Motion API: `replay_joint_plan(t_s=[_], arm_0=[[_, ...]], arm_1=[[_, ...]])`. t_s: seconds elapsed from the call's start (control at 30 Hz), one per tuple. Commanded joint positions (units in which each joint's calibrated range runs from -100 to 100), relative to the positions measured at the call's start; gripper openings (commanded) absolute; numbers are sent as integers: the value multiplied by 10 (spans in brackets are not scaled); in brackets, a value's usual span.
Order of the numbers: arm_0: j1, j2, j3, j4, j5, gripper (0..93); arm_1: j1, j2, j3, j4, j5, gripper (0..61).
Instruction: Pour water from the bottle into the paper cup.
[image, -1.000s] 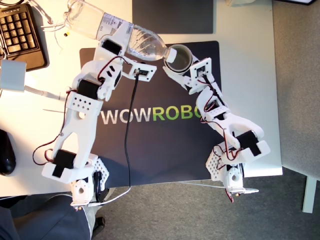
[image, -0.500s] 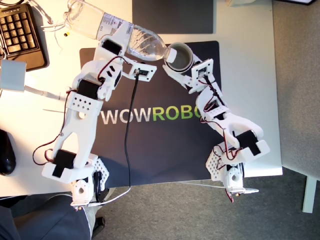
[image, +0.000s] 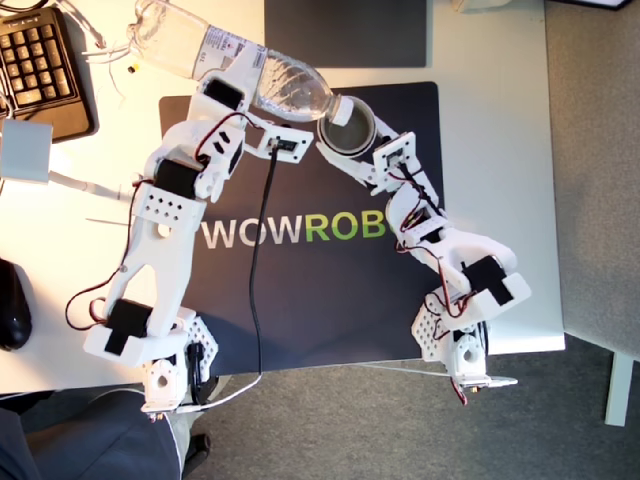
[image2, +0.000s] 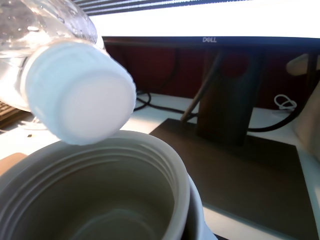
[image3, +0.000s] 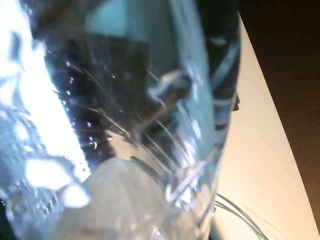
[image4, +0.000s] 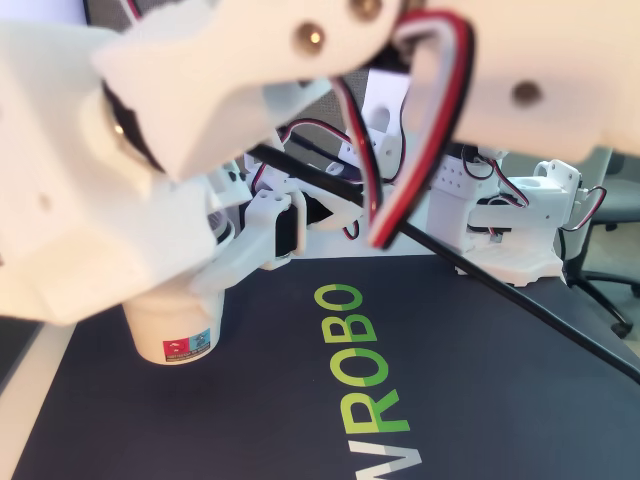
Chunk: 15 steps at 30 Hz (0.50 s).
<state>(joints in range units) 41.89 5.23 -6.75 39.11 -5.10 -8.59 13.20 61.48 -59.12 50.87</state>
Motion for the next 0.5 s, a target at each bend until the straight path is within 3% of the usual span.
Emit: replay_joint_plan(t_s=[0.0,0.47], arm_0=[[-11,-95,-97,1,0,0],[-11,-97,-92,2,0,0]], arm_1=[[-14,-5,-2,-6,5,1],[-6,-13,-2,19,11,1]])
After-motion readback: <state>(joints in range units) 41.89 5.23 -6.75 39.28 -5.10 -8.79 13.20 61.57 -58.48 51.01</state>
